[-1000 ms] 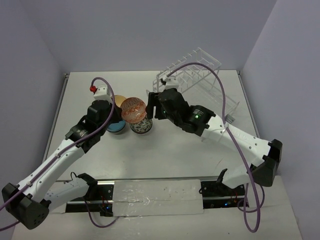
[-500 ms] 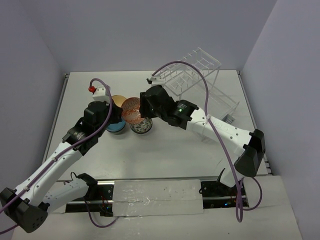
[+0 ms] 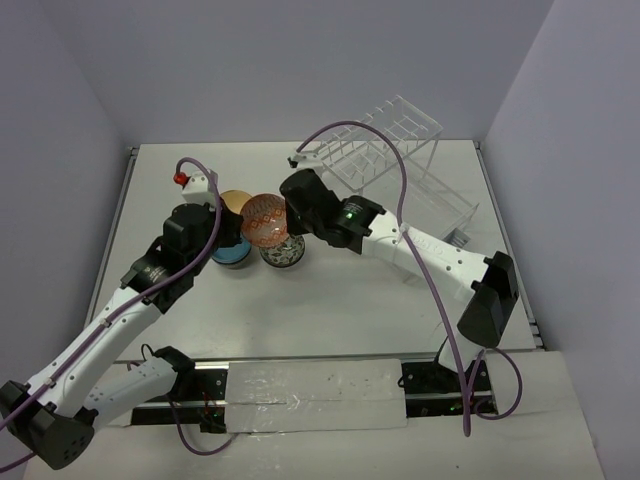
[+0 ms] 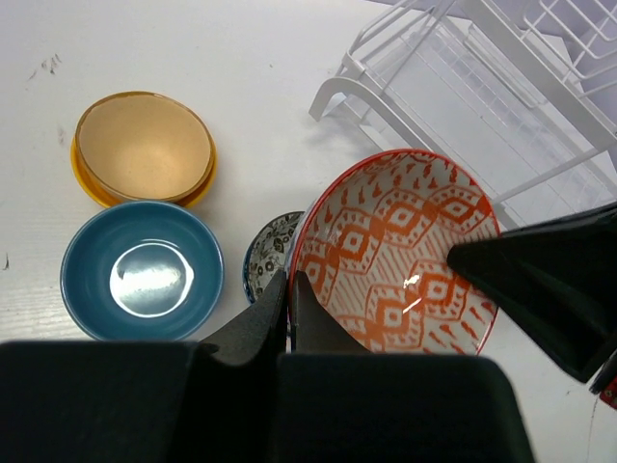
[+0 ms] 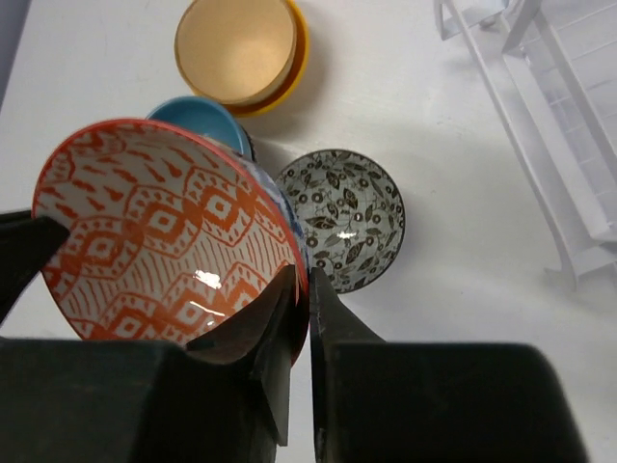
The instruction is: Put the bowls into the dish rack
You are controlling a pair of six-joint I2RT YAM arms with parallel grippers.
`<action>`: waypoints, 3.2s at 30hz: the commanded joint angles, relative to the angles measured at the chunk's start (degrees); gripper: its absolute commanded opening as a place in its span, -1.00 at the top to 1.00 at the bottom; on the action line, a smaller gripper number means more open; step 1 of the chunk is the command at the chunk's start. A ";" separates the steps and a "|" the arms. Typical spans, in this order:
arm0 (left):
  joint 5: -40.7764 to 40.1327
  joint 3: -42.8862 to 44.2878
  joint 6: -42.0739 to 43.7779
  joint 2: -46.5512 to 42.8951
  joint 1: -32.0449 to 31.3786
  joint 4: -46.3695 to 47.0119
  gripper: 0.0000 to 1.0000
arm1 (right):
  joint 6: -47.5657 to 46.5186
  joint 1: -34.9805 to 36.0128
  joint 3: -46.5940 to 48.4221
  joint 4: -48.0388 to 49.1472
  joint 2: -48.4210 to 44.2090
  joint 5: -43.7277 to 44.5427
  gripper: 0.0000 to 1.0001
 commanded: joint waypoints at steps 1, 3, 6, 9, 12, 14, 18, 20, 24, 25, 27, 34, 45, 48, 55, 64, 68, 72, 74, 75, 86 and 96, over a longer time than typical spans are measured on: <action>1.99 0.53 -0.31 -1.31 -0.25 5.66 1.00 | 0.06 0.15 3.21 0.91 0.18 1.78 0.73; 2.08 0.53 -0.40 -1.14 -0.25 5.67 1.00 | -0.20 0.15 3.39 0.56 0.18 3.01 0.97; 1.47 1.32 -1.01 -0.61 -0.25 4.61 0.82 | -1.16 0.15 3.30 0.30 -0.61 5.47 1.00; 0.50 2.20 -2.33 -0.26 -0.25 3.47 -0.19 | -3.10 0.15 3.92 -0.75 -1.14 10.03 1.00; -2.66 3.77 -4.17 -0.26 -0.25 1.63 -0.98 | -5.99 0.15 4.71 -1.81 -2.28 17.06 1.00; -3.89 4.65 -5.32 0.00 -0.16 -0.21 -0.98 | -9.41 0.15 5.23 -1.73 -2.89 21.19 1.00; -2.86 8.08 -5.41 1.41 2.11 -3.37 -0.98 | -18.02 0.15 7.08 -0.15 -4.39 35.22 1.00; -0.48 8.79 -4.88 2.46 6.05 -4.52 -0.98 | -26.16 0.06 7.43 3.88 -5.18 40.34 1.00; 9.08 8.36 -4.53 3.34 15.29 -6.28 -0.99 | -48.32 -0.82 1.75 22.92 -7.90 48.79 1.00; 10.16 8.09 -4.44 3.52 16.96 -6.37 -0.99 | -56.98 -1.08 0.50 32.11 -8.43 49.07 1.00; 11.48 6.51 -4.00 3.78 20.39 -6.29 -0.99 | -65.47 -2.22 -3.00 42.26 -9.75 49.51 1.00; 13.77 0.97 -2.86 4.58 25.06 -4.36 -0.99 | -89.04 -6.44 -7.59 66.12 -9.14 41.70 1.00; 8.32 -1.49 -0.84 2.91 25.33 -4.09 -0.99 | -94.68 -10.40 -10.49 69.99 -4.48 33.61 1.00; 8.32 -1.58 -0.66 2.82 25.33 -4.18 -0.99 | -94.43 -10.75 -10.06 69.21 -2.72 33.08 1.00; 8.41 -1.67 -0.57 2.90 25.33 -4.27 -0.98 | -93.01 -11.89 -9.09 66.13 0.35 32.28 1.00; 8.15 -1.67 -0.40 2.73 25.33 -4.44 -0.98 | -93.54 -12.51 -9.26 66.13 3.34 33.07 1.00; 8.32 -1.58 -0.31 2.91 25.33 -4.53 -0.99 | -92.84 -12.42 -10.23 65.95 3.52 33.77 1.00; 8.23 -1.67 -0.31 2.82 25.33 -4.53 -0.99 | -92.66 -12.34 -11.29 66.21 3.34 34.65 1.00; 8.23 -1.67 -0.31 2.90 25.33 -4.53 -0.99 | -92.75 -12.07 -12.08 66.65 3.17 35.00 1.00; 8.15 -1.58 -0.31 2.82 25.33 -4.53 -0.98 | -92.84 -11.98 -12.43 67.18 3.08 35.35 1.00; 8.32 -1.67 -0.31 2.73 25.33 -4.53 -0.99 | -93.89 -9.79 -13.75 68.94 4.05 37.12 1.00; 8.50 -1.67 -0.31 2.73 25.33 -4.62 -0.98 | -92.41 -8.99 -13.57 66.57 4.23 37.91 0.61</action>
